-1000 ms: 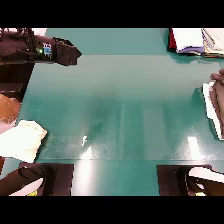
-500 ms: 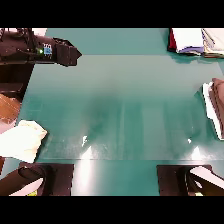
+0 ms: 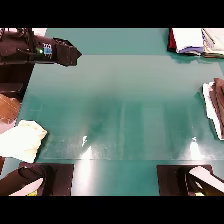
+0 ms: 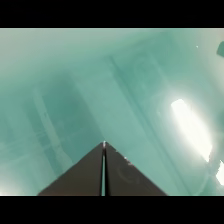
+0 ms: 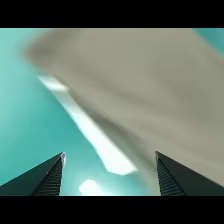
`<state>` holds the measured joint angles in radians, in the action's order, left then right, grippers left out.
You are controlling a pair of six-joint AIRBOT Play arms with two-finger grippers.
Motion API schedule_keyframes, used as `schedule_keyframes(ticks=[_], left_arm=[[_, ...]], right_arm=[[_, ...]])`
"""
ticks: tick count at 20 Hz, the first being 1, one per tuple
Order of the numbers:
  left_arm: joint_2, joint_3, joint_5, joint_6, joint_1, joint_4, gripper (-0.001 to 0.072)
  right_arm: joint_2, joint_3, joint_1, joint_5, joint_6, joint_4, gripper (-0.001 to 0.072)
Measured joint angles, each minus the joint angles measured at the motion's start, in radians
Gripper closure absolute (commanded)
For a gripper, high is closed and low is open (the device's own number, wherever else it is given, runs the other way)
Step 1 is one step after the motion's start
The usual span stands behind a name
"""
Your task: Fold the shirts.
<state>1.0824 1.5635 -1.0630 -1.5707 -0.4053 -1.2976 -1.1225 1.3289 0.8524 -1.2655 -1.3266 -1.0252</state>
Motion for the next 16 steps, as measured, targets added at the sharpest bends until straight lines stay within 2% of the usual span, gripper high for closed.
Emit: schedule_keyframes(ticks=[4,5,7,8,9,10,16], left_arm=[[0.0,0.0,0.01,0.0,0.0,-0.002,0.0679],[0.0,0.0,0.012,0.0,0.0,-0.002,0.0678],[0.0,0.0,0.014,0.0,0.0,-0.002,0.0679],[0.0,0.0,0.015,0.0,0.0,-0.003,0.0679],[0.0,0.0,0.015,0.0,0.0,-0.003,0.0678],[0.0,0.0,0.015,0.0,0.0,-0.003,0.0678],[0.0,0.0,0.016,0.0,0.0,-0.003,0.0679]], right_arm=[[0.001,0.058,-0.306,-0.003,0.0,0.112,0.0069],[0.001,0.066,-0.388,-0.003,0.0,0.125,0.0116],[0.001,0.076,-0.552,0.0,0.0,0.137,0.0272],[0.0,0.079,-0.63,0.003,0.0,0.144,0.0422],[0.0,0.08,-0.695,0.004,0.0,0.147,0.0629],[0.0,0.082,-0.758,0.006,0.0,0.149,0.0694],[-0.001,0.085,-0.958,0.007,0.002,0.158,0.0693]])
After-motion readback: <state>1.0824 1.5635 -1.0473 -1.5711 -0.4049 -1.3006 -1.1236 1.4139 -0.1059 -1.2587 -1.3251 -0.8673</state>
